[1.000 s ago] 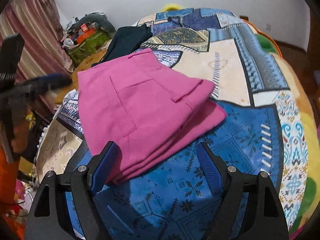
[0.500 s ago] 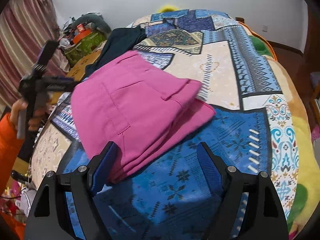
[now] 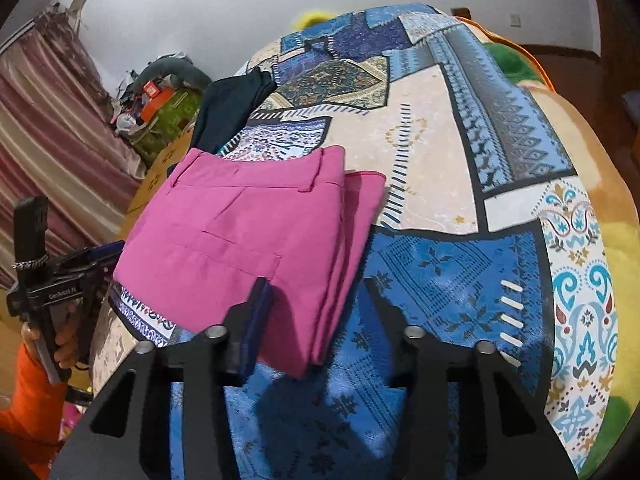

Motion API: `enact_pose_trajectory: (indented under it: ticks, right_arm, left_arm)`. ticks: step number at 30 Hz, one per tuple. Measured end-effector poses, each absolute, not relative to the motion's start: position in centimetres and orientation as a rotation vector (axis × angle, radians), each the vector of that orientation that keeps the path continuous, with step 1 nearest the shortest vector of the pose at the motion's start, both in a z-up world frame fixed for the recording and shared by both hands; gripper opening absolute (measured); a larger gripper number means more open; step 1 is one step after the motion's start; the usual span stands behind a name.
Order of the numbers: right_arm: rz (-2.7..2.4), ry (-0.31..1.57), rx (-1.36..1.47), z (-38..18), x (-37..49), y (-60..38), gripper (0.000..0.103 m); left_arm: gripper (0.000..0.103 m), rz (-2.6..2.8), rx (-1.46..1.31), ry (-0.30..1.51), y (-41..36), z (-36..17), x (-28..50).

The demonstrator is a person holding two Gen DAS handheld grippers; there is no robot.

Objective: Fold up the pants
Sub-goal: 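Grasp the folded pink pants edge with the left tool while the right tool grasps beside it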

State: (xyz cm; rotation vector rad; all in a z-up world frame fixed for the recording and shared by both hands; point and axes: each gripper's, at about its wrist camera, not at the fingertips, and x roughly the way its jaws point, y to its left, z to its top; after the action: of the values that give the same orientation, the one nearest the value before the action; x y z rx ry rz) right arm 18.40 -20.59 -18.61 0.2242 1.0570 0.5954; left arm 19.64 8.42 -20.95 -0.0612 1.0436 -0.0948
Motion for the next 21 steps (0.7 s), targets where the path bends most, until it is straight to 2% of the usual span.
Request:
enact_pose_trajectory:
  ticks: [2,7,16,18,21]
  right_arm:
    - [0.605,1.049,0.173,-18.4,18.1,-19.9,0.029]
    - [0.59,1.05,0.014,-19.2,17.6,-18.9,0.014]
    - [0.585,1.06,-0.063,-17.8,18.9,-19.2,0.015]
    - [0.577,1.016,-0.074,-16.6,19.4,-19.2,0.019]
    - [0.59,0.968,-0.058,-15.5,20.2,-18.7,0.031]
  left_arm:
    - [0.035,-0.103,-0.063,1.027,8.0,-20.8,19.5]
    - [0.032,-0.077,-0.08,1.002,7.9,-21.1,18.8]
    - [0.032,-0.075,-0.072,1.023,8.4,-20.1,18.7]
    - [0.032,-0.076,-0.072,1.015,8.9,-19.4,18.9]
    - [0.032,-0.062,-0.042,0.985,8.9,-17.8,19.8]
